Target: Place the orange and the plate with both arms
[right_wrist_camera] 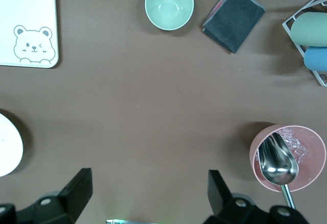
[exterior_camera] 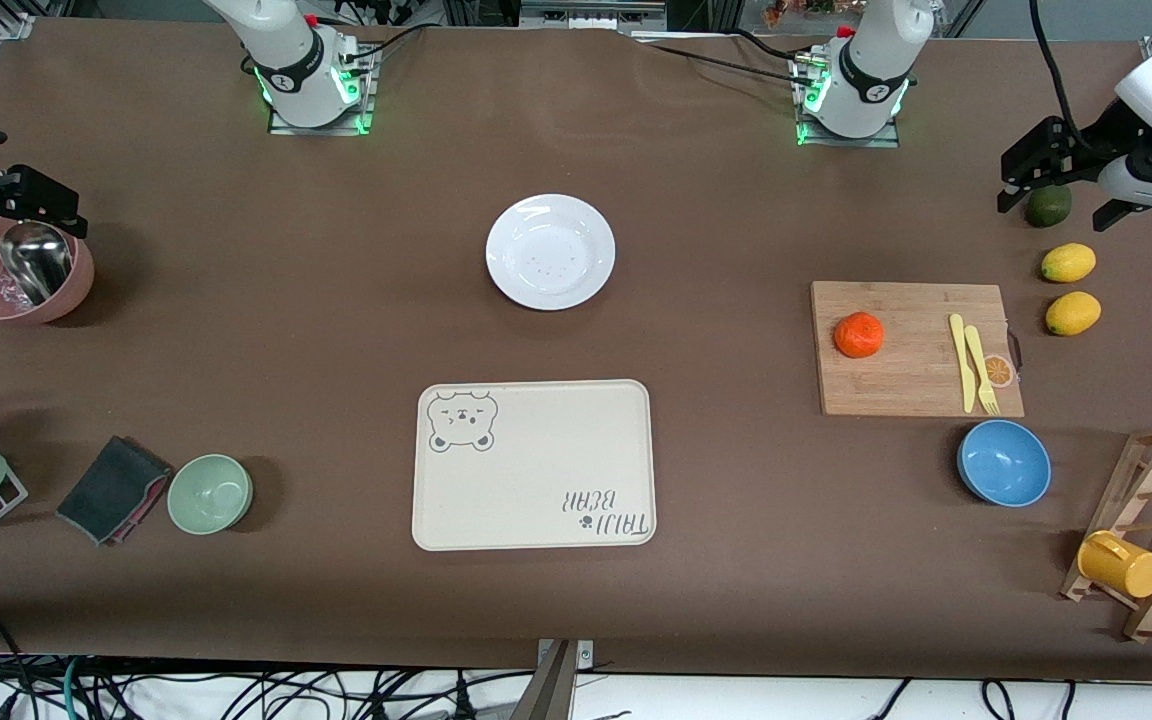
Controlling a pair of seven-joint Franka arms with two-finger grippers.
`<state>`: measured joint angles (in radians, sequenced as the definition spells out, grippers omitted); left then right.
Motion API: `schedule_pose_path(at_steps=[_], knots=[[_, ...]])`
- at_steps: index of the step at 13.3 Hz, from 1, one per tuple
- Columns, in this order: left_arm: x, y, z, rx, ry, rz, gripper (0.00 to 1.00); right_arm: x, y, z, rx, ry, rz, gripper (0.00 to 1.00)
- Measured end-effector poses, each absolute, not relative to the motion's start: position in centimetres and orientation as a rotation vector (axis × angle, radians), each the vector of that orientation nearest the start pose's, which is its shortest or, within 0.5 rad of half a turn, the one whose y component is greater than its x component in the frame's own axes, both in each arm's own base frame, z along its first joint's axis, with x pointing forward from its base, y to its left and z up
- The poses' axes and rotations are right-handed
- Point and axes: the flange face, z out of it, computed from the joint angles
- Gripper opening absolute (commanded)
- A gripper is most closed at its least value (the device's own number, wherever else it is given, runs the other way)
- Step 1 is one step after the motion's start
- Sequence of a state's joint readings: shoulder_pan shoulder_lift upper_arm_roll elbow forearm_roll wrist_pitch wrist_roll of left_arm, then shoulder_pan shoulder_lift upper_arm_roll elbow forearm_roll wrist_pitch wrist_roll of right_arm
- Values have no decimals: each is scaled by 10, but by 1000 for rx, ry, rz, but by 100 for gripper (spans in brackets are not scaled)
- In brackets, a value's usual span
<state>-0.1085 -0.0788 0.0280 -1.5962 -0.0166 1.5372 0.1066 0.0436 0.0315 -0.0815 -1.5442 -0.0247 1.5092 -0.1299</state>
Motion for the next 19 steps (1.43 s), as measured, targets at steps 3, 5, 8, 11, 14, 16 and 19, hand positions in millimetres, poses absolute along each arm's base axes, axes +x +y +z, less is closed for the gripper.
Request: schedule_pose_path(at_steps=[3,5,8,11,14,16,19], knots=[[523,-28,650,-3151,252,14,100,557,-23,614,-3158,-143,114,100],[524,-8,649,-3156,194,17,100,557,-24,614,-3158,-143,114,100],[524,-1,647,-3157,177,25,100,556,-24,614,-3158,-142,115,100],[525,-8,647,-3155,197,27,100,556,-24,614,-3158,-142,115,100],[525,-8,647,-3154,198,28,100,556,-24,614,-3158,-142,115,100],[525,-9,647,-3154,199,28,100,556,-24,614,-3158,-142,115,100],[525,-12,647,-3153,208,28,100,556,-24,614,-3157,-143,115,100]])
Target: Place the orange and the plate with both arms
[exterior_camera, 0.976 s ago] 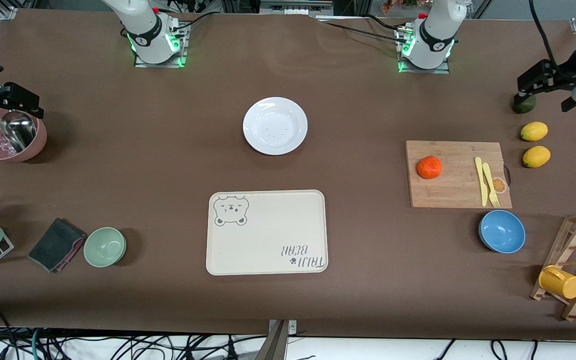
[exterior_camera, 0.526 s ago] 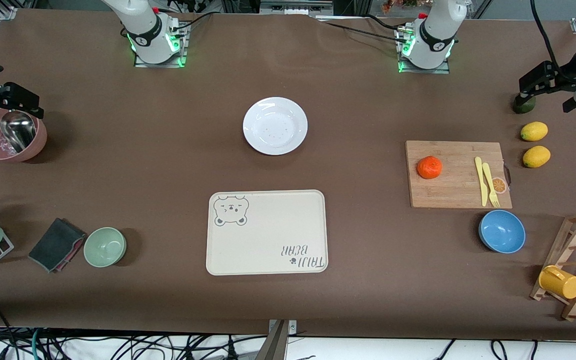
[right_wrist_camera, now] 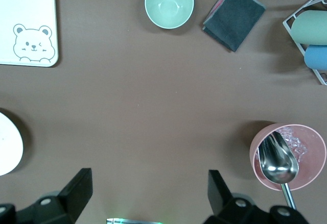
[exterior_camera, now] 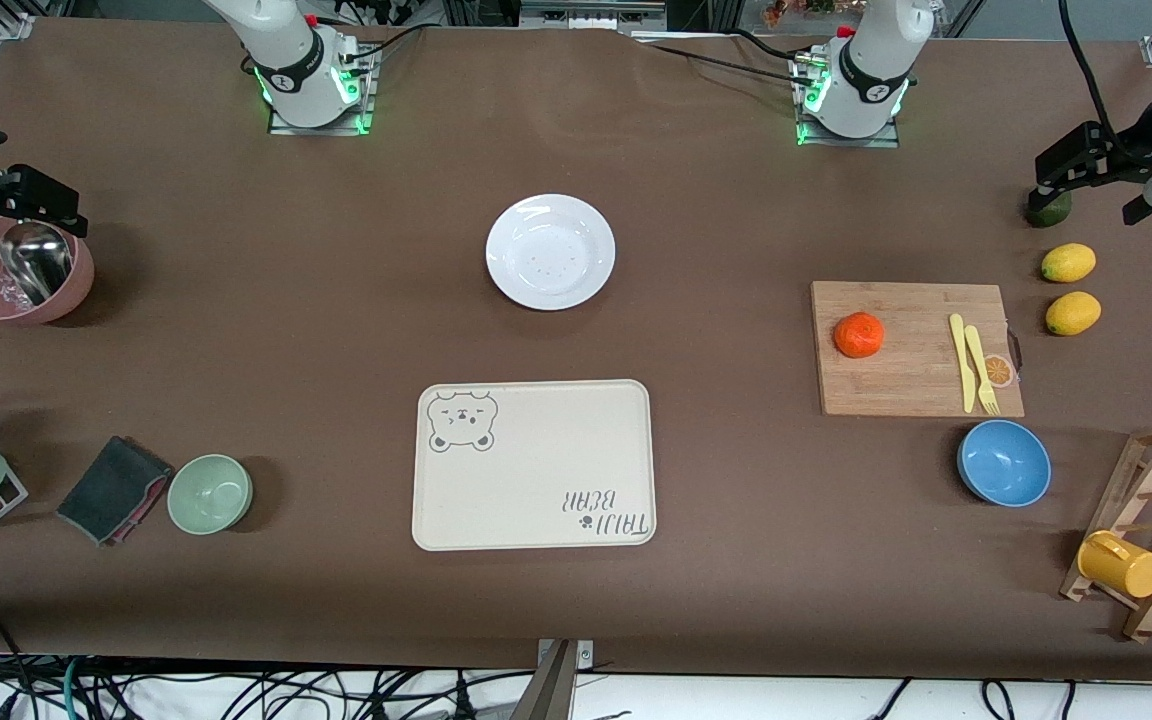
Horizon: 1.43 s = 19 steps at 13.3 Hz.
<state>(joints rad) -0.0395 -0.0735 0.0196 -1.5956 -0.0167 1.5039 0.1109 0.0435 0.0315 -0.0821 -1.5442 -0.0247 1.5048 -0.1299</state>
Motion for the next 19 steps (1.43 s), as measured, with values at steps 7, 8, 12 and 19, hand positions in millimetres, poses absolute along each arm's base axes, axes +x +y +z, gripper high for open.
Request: schedule_pose_path(at_steps=[7,8,12,19], knots=[[524,-17,647,-3152,223,26,100,556,-24,614,-3157,-143,116,100],[524,-17,647,-3152,223,26,100,556,-24,614,-3157,-143,117,100],[524,-20,648,-3151,230,25,100,556,-24,614,-3157,-142,118,100],[524,-19,648,-3151,226,25,100,556,-24,614,-3157,-142,119,100]])
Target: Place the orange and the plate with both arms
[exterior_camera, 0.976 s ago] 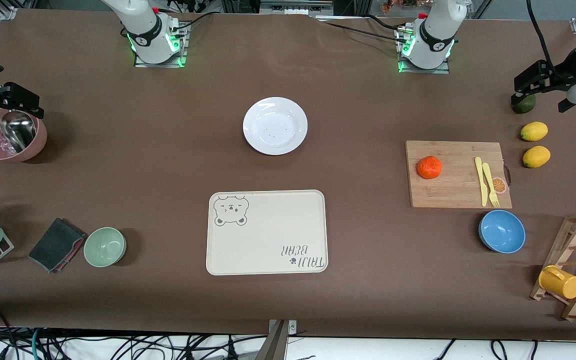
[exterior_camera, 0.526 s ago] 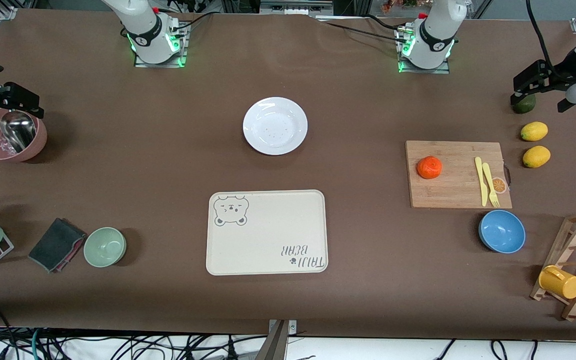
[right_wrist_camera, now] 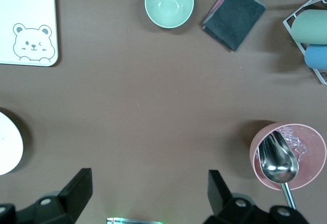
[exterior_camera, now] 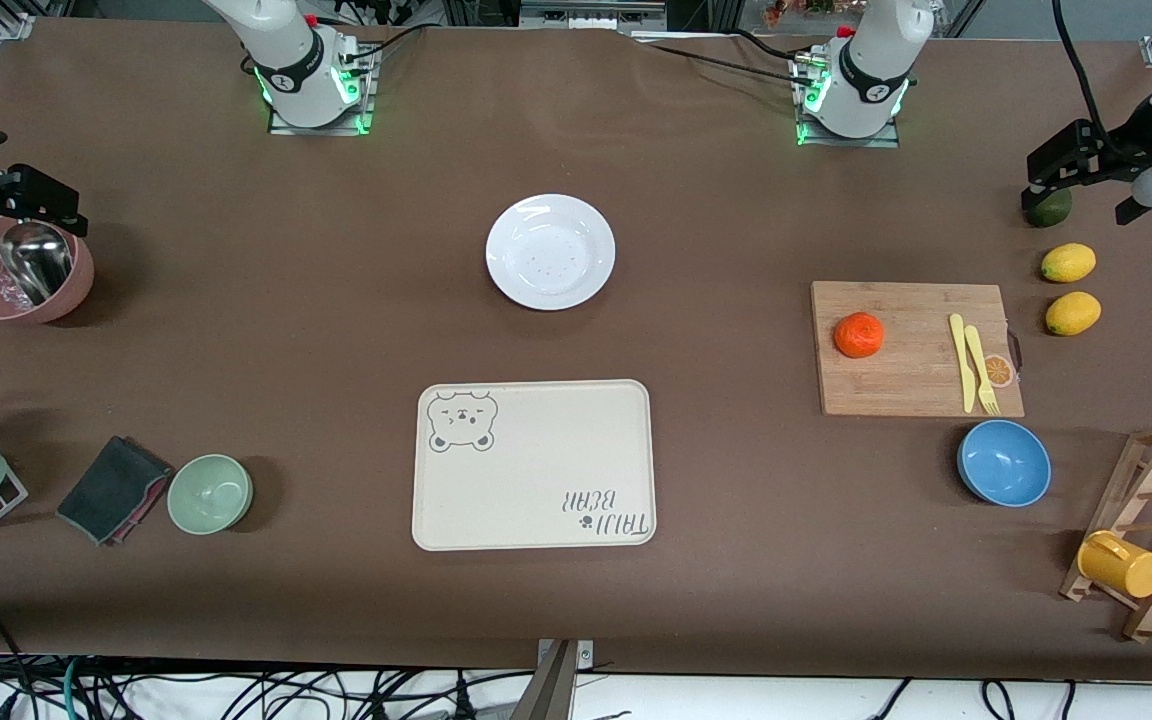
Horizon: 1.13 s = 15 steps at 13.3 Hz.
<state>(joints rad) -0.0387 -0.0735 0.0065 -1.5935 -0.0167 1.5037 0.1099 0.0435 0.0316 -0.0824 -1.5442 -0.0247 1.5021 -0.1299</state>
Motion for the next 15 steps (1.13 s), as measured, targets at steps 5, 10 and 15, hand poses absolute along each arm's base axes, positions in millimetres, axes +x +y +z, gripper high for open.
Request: schedule_pose_path(at_steps=[5,10,15], knots=[[524,-18,647,-3151,224,29,100,556,-24,614,-3157,-142,123,100],[523,-18,646,-3152,224,46,100,556,-24,614,-3157,-142,123,100],[523,-18,646,-3152,222,56,100,556,-24,614,-3157,-142,123,100]])
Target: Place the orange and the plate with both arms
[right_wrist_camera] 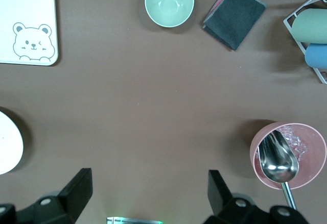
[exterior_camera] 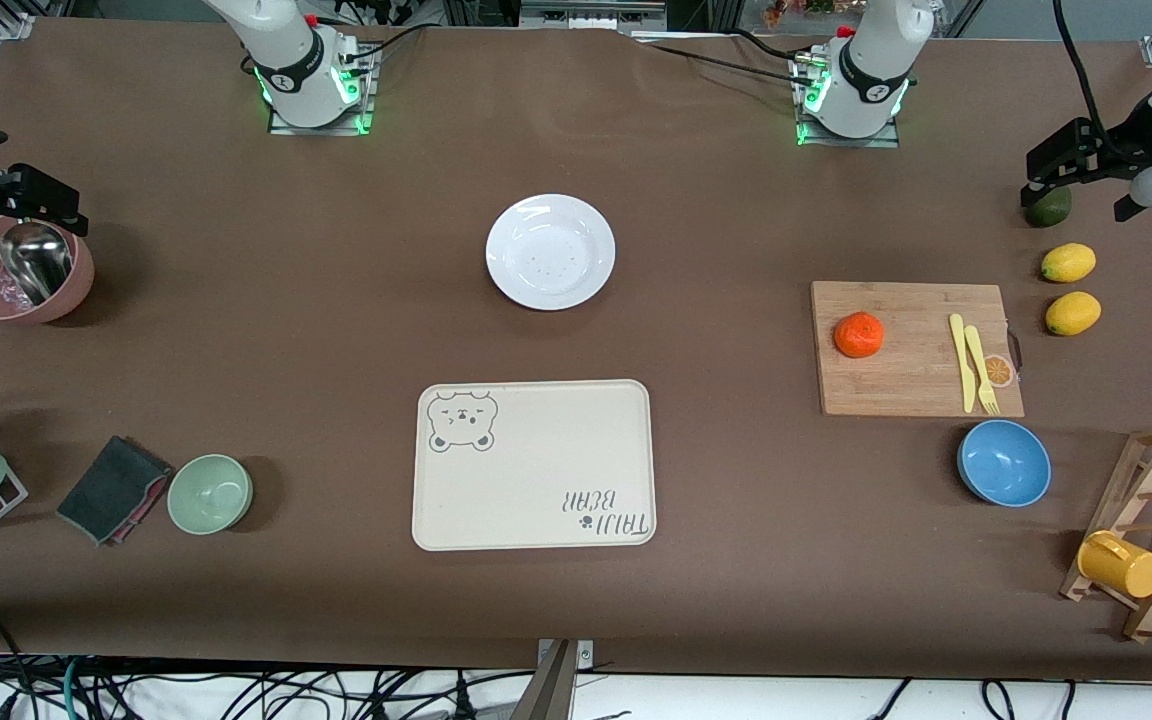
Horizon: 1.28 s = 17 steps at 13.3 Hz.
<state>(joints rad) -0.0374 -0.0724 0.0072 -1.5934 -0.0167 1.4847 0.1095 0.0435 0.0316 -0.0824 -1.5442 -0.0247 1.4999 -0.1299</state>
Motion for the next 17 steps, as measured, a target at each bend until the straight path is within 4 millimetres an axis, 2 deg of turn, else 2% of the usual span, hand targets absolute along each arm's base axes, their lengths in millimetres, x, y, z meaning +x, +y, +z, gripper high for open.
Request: schedule_pose_path(at_steps=[8,12,14,17], knots=[[524,-18,633,-3151,225,150,100,555,-22,613,-3155,-146,139,100],[527,-5,623,-3154,186,190,100,555,-22,613,-3155,-147,141,100],[535,1,604,-3154,166,229,100,555,-22,613,-3155,-147,142,100],[544,1,553,-3150,162,309,100,554,-22,612,-3154,-146,148,100]])
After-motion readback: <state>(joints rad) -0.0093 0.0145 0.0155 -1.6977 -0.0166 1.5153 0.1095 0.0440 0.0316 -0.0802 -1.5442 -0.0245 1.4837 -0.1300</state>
